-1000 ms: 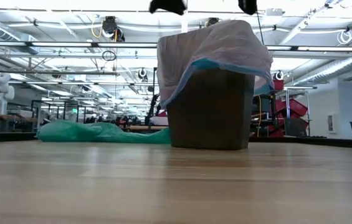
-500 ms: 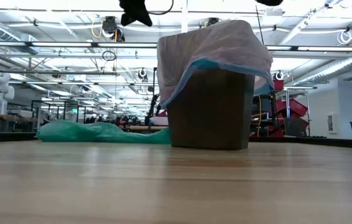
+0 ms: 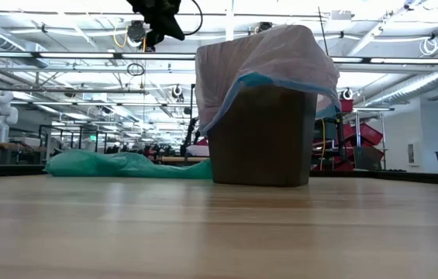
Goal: Place trash/remove bag and relplace
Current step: Remove the pink trash bag from the trash bin
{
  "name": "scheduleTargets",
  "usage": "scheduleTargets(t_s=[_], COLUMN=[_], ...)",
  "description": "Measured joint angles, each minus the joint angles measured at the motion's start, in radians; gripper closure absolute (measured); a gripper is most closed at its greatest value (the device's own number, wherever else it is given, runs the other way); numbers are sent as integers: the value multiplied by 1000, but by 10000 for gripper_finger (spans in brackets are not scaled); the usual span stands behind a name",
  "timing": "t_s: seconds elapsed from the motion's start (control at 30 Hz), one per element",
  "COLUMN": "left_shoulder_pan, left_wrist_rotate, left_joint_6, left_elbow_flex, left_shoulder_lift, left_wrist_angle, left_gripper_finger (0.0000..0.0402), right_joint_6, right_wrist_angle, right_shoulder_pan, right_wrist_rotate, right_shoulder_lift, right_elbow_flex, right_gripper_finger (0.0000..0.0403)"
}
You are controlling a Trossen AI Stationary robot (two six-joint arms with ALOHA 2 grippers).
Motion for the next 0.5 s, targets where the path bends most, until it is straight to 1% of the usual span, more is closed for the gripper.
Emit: scheduleTargets(t_s=[0.07,0.13,0.23,0.3,0.37,0.43,0.5], left_shoulder_pan=[8,16,36,46,53,59,64], left_wrist_rotate=[12,33,63,63,63,72,110], left_joint_6=[-7,-24,-31,-32,-44,-69,-84], left_elbow_flex=[0,0,0,0,0,0,0], left_shoulder_lift=[0,0,0,0,0,0,0], left_wrist_angle=[20,41,56,56,58,74,89], left_gripper_finger=[401,401,401,401,401,401,401], right_joint_6=[60,114,174,220,268,314,362], right_wrist_angle=[-4,25,169,319,522,730,916], right_shoulder_pan=[29,52,85,106,131,158,191], right_wrist_rotate=[70,113,155,180,242,339,458], right_shoulder_lift=[0,-8,-44,-84,-134,-187,-229], right_elbow_flex=[-8,-43,-161,-286,-434,-588,-733], right_gripper_finger=[402,402,403,403,403,403,403])
